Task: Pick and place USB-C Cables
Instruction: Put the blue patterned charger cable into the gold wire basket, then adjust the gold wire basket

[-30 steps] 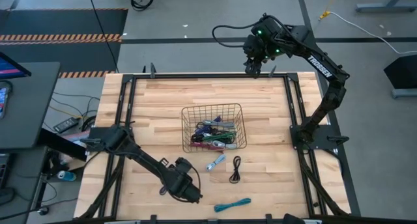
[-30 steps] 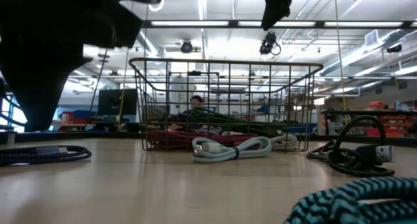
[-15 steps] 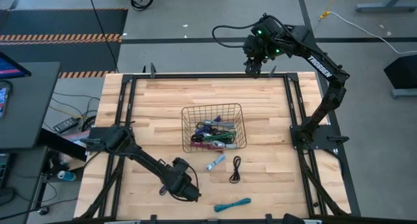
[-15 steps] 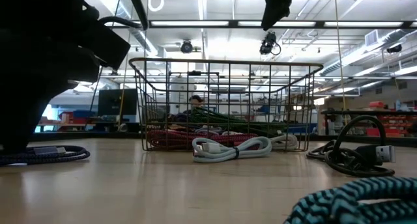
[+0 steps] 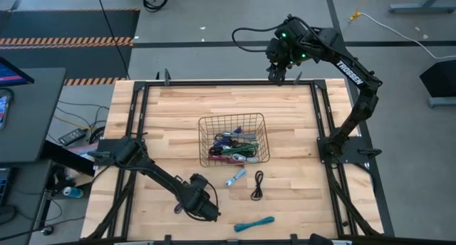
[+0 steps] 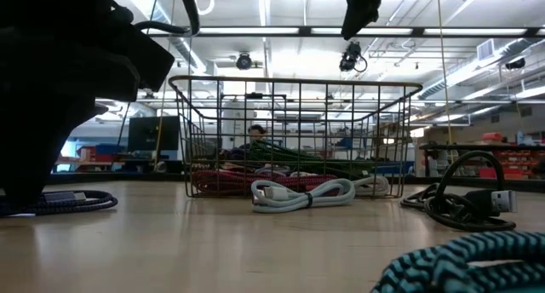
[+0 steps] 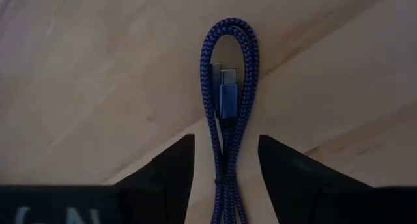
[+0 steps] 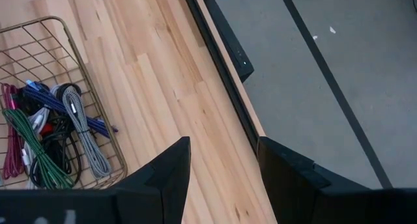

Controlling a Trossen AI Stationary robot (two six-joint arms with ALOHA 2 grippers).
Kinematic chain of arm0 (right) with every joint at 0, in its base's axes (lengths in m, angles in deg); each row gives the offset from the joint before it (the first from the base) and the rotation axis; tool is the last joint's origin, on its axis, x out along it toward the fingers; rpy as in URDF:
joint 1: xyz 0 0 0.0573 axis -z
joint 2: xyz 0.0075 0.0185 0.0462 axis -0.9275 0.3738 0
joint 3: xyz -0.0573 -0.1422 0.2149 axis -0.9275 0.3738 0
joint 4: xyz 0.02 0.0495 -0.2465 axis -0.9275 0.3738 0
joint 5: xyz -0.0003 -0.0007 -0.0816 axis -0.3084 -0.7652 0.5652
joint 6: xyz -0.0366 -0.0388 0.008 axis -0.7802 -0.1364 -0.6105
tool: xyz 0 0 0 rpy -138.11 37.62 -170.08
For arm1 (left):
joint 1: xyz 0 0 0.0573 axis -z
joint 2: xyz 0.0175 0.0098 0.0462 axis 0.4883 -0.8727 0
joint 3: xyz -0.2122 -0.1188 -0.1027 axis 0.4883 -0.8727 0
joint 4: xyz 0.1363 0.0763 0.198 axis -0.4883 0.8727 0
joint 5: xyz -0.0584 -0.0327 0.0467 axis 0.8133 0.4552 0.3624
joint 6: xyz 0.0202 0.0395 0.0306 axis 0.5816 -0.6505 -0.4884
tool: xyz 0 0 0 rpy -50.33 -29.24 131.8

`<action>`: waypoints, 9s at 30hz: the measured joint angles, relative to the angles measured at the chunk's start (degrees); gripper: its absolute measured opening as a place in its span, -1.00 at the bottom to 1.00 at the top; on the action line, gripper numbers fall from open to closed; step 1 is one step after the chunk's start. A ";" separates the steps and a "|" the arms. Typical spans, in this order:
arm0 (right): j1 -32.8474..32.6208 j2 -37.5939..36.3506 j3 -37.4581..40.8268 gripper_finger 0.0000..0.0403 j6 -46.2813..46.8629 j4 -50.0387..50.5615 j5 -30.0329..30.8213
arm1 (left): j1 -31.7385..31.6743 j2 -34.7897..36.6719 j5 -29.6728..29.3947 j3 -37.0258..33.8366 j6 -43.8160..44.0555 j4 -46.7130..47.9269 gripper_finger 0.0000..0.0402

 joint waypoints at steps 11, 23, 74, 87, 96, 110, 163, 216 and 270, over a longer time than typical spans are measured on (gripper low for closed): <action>0.00 -0.01 0.01 -0.09 -0.45 0.10 0.00 | 0.24 -2.51 3.84 0.28 0.20 -2.37 -0.11; 0.00 -0.01 0.01 -0.09 -0.86 0.03 0.00 | -0.39 -2.75 4.77 0.18 0.44 -3.82 -0.69; 0.00 0.01 0.01 -0.09 0.23 -0.86 0.02 | -29.69 -2.05 -20.74 44.65 -76.04 14.45 -0.98; 0.09 0.00 -0.01 -0.09 0.20 -0.98 0.02 | -33.51 -3.30 -11.75 44.65 -82.89 8.88 -0.98; 0.35 -0.01 0.01 -0.09 0.01 -1.17 0.09 | -32.37 -8.58 -5.89 44.60 -82.55 8.68 -0.98; 0.35 -0.01 -0.01 -0.09 -0.33 -1.13 0.13 | -31.36 -11.45 -3.56 44.61 -85.34 8.73 -0.98; 9.14 -2.94 0.01 -0.09 9.44 10.97 -10.12 | -12.50 -11.34 -18.02 44.65 -29.10 21.79 -0.35; -81.35 -6.11 17.61 -0.13 114.27 10.81 30.89 | -22.20 10.50 -32.58 44.61 -80.29 21.80 -0.35; -82.57 -5.78 79.53 -0.14 109.99 -78.19 8.38 | -39.01 12.24 -32.89 44.63 -82.51 21.79 -0.35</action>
